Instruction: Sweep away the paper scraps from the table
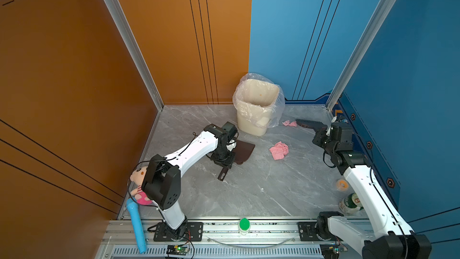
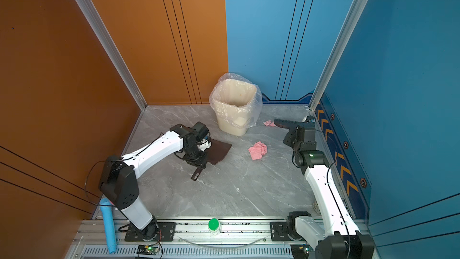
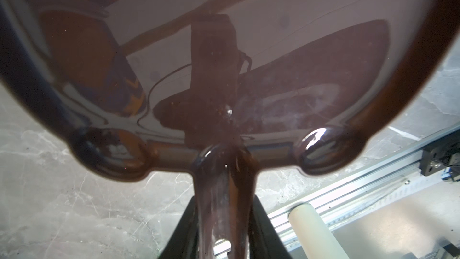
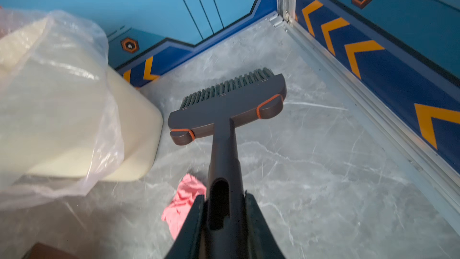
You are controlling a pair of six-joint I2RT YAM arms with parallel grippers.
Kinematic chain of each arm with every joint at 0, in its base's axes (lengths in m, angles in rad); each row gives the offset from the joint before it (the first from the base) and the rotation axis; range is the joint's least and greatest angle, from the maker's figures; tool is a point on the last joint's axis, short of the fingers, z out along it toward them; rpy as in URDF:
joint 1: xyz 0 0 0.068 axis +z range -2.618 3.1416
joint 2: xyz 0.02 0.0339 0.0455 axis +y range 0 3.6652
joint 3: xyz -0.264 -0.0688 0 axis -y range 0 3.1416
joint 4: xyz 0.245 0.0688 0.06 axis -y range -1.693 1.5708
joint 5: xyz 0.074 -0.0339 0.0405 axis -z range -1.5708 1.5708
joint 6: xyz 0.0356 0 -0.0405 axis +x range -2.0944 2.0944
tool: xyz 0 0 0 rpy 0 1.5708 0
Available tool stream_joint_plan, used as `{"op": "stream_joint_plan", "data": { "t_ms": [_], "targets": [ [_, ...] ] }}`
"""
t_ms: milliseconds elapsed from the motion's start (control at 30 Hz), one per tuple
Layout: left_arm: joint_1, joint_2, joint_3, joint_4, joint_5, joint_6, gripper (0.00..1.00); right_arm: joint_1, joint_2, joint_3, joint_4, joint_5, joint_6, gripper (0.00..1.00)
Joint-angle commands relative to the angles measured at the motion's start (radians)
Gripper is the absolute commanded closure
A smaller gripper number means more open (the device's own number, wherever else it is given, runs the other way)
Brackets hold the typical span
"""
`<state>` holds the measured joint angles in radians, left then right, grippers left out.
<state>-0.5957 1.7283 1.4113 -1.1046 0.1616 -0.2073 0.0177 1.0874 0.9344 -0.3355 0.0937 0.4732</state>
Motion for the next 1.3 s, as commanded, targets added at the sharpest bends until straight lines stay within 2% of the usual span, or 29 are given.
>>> {"op": "stream_joint_plan", "data": {
  "t_ms": [0, 333, 600, 733, 933, 1267],
  "targets": [
    [-0.022, 0.034, 0.049, -0.039, -0.022, 0.049, 1.0, -0.002, 0.064, 0.035, 0.117, 0.027, 0.013, 1.0],
    [-0.074, 0.131, 0.113, -0.083, -0.044, 0.116, 1.0, -0.001, 0.248, 0.165, 0.16, 0.084, -0.026, 1.0],
    [-0.118, 0.162, 0.137, -0.086, -0.039, 0.135, 1.0, 0.018, 0.356, 0.213, 0.181, 0.024, -0.014, 1.0],
    [-0.142, 0.187, 0.158, -0.092, -0.04, 0.145, 1.0, 0.048, 0.327, 0.175, 0.176, -0.005, -0.036, 1.0],
    [-0.179, 0.234, 0.197, -0.101, -0.031, 0.165, 1.0, 0.11, 0.226, 0.118, 0.052, 0.058, -0.085, 1.0],
    [-0.224, 0.303, 0.254, -0.12, -0.044, 0.181, 1.0, 0.198, 0.049, 0.027, -0.152, 0.104, -0.07, 1.0]
  ]
}}
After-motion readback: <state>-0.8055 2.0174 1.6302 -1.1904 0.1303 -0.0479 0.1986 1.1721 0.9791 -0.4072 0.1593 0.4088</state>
